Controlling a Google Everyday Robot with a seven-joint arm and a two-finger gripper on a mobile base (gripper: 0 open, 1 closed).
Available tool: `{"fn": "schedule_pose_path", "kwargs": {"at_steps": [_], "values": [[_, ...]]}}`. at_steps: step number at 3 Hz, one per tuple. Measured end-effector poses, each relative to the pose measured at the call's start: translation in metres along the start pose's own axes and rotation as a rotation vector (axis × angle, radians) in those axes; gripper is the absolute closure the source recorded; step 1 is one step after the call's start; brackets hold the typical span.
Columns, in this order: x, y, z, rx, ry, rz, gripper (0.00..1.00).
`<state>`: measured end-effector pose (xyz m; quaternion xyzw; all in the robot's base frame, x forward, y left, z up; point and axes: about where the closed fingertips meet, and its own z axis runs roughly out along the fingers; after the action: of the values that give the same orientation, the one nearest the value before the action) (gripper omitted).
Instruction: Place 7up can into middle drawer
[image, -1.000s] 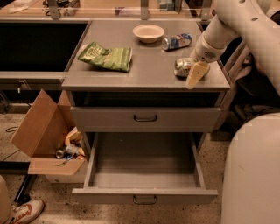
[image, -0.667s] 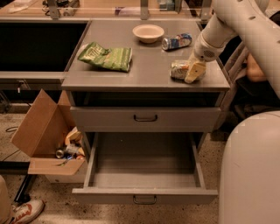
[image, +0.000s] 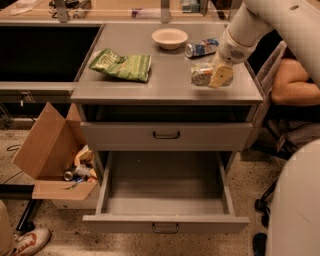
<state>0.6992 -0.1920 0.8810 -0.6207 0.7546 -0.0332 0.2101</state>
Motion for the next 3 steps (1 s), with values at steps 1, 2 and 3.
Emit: {"fn": "schedule_pose_path", "kwargs": {"at_steps": [1,2,3], "values": [[-0.013,0.038,-0.007,-0.026,-0.048,0.029,1.00],[-0.008,0.060,0.013,-0.082,-0.032,0.031,1.00],[-0.008,0.065,0.014,-0.083,-0.029,0.028,1.00]]}}
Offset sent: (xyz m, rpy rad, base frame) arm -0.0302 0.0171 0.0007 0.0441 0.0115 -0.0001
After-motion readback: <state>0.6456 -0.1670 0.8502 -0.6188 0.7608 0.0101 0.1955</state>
